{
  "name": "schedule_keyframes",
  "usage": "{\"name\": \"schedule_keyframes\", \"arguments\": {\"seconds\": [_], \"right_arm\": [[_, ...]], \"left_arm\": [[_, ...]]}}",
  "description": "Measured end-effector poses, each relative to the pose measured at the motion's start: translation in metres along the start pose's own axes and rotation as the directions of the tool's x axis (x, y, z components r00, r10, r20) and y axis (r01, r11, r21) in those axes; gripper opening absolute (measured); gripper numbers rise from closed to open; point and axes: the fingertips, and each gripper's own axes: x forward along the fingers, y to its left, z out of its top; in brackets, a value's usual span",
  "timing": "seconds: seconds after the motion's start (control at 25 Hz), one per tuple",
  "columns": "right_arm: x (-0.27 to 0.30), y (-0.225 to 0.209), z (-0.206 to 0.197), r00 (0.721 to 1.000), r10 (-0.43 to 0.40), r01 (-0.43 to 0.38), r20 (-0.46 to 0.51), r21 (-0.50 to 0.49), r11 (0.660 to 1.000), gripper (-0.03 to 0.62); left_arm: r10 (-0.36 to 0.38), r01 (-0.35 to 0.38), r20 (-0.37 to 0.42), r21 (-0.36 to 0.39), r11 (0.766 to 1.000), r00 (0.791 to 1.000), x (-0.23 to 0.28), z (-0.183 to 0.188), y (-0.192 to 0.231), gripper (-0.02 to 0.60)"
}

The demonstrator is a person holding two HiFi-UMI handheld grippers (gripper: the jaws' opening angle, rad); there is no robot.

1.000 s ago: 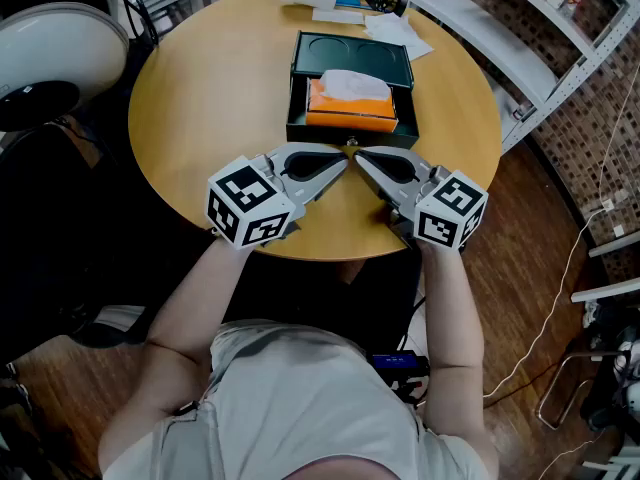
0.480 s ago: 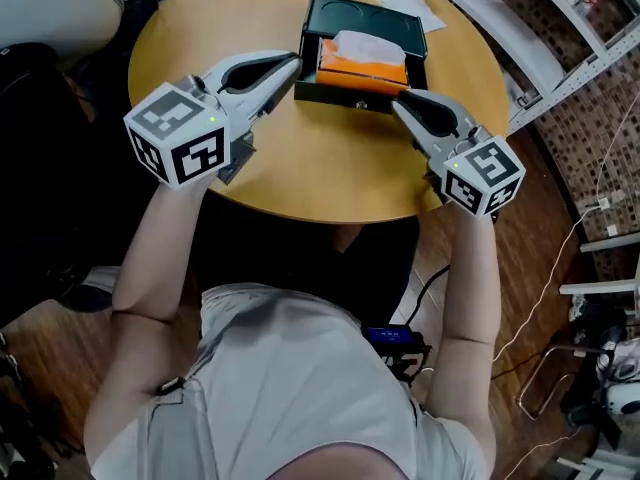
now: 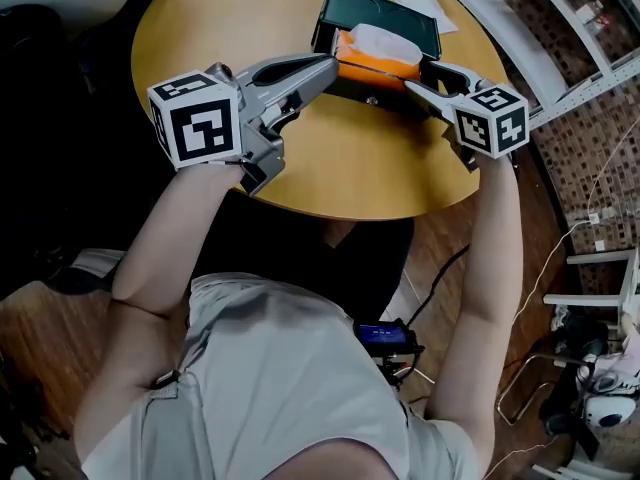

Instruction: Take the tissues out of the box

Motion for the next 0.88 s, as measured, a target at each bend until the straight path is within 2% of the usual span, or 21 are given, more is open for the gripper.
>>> {"name": "schedule_keyframes", "arguments": {"seconds": [0.08, 0.2, 0.32, 0.4, 0.52, 0.68, 0.88], "right_arm": [[0.007, -0.003, -0.002, 0.998, 0.031, -0.029, -0.046, 0.045, 0.999, 0.27], [0.014, -0.002, -0.005, 0.992, 0.102, -0.093, -0.072, 0.119, 0.989, 0.273], [0.018, 0.0, -0.006, 0.985, 0.164, -0.151, -0.061, 0.174, 0.973, 0.247], [0.018, -0.001, -0.004, 0.983, 0.18, -0.171, -0.037, 0.184, 0.968, 0.2], [0.016, 0.002, -0.003, 0.985, 0.173, -0.168, -0.016, 0.172, 0.971, 0.144], [0.011, 0.002, 0.004, 0.991, 0.136, -0.137, 0.013, 0.117, 0.984, 0.12], [-0.023, -0.011, 0.032, 0.988, 0.065, -0.079, 0.137, 0.101, 0.992, 0.115]], "left_arm": [[-0.028, 0.029, 0.023, -0.063, 0.998, 0.999, -0.002, 0.001, -0.003, 0.0], [-0.039, 0.044, 0.054, -0.091, 0.995, 0.998, -0.005, 0.005, -0.003, 0.0], [-0.038, 0.045, 0.065, -0.109, 0.993, 0.997, -0.004, 0.006, -0.001, 0.0], [-0.037, 0.044, 0.065, -0.118, 0.992, 0.997, -0.004, 0.004, 0.001, 0.0], [-0.026, 0.033, 0.062, -0.119, 0.992, 0.998, -0.006, 0.002, 0.004, 0.0], [-0.005, 0.011, 0.056, -0.103, 0.995, 0.998, -0.007, 0.0, 0.008, 0.0], [0.049, -0.048, 0.023, -0.02, 0.999, 0.999, -0.01, -0.003, 0.013, 0.0]]}}
